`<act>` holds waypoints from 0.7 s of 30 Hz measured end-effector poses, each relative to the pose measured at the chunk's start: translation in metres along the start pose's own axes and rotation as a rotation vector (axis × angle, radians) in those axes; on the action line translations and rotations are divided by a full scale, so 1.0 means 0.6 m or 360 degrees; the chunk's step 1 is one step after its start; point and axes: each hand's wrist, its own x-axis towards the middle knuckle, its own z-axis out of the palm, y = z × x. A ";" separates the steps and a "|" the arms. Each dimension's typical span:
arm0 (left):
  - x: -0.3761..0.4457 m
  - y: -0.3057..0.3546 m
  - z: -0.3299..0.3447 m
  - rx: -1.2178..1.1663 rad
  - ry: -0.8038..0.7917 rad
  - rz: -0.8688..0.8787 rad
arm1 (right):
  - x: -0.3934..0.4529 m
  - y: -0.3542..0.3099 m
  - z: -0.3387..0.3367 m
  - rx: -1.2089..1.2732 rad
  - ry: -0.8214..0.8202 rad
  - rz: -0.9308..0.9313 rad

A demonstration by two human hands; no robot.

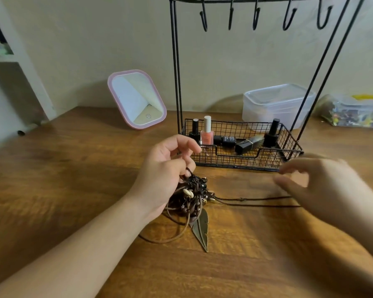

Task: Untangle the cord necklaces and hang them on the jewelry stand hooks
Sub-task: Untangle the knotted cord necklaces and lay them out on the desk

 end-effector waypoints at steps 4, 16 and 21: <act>-0.003 0.001 0.006 -0.0220 -0.0212 0.0036 | -0.015 -0.076 0.020 0.0810 -0.0167 -0.0243; -0.008 0.002 0.007 -0.0590 -0.0669 0.0149 | -0.009 -0.104 0.060 0.1024 -0.0431 -0.0575; -0.005 0.003 0.002 -0.0750 -0.0705 0.0115 | -0.010 -0.102 0.065 0.0905 -0.0668 -0.0691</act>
